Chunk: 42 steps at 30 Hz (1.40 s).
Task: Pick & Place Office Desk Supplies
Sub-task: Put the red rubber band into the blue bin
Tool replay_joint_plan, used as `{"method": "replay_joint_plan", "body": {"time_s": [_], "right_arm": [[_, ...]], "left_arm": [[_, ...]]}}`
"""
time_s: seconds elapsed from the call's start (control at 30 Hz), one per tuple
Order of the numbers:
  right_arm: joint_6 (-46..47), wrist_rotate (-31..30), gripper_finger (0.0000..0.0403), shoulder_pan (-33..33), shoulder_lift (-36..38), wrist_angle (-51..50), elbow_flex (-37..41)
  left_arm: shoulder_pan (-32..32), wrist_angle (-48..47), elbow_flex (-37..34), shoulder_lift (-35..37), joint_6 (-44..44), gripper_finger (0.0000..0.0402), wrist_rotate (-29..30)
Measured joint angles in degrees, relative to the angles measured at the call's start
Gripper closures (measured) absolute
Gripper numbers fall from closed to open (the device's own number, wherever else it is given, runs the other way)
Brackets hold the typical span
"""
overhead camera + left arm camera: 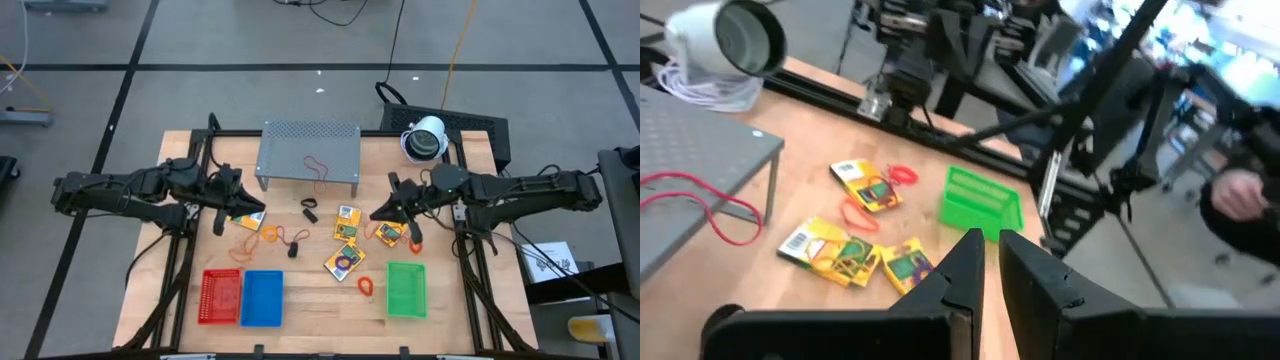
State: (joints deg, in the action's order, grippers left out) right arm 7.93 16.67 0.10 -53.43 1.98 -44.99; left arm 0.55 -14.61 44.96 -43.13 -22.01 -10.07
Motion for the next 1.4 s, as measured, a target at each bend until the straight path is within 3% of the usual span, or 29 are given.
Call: {"method": "replay_joint_plan", "body": {"time_s": [0.4,0.8,1.13,1.4], "right_arm": [[-16.15,-3.09,0.0356,1.58,-7.76,4.98,0.02],[-17.41,-3.22,0.0348,1.01,-9.61,9.95,0.01],[-11.32,-3.82,0.0353,1.27,-10.93,16.64,0.02],[0.25,-15.52,0.0359,1.91,-17.30,19.64,0.02]], "left_arm": [[2.71,-1.99,0.01,-0.09,13.12,0.0360,0.11],[2.71,-1.43,-0.01,-3.04,14.84,0.0360,2.84],[2.74,3.93,-0.01,-2.97,16.91,0.0360,6.19],[2.69,8.70,-0.01,-2.03,20.33,0.0360,9.27]]}}
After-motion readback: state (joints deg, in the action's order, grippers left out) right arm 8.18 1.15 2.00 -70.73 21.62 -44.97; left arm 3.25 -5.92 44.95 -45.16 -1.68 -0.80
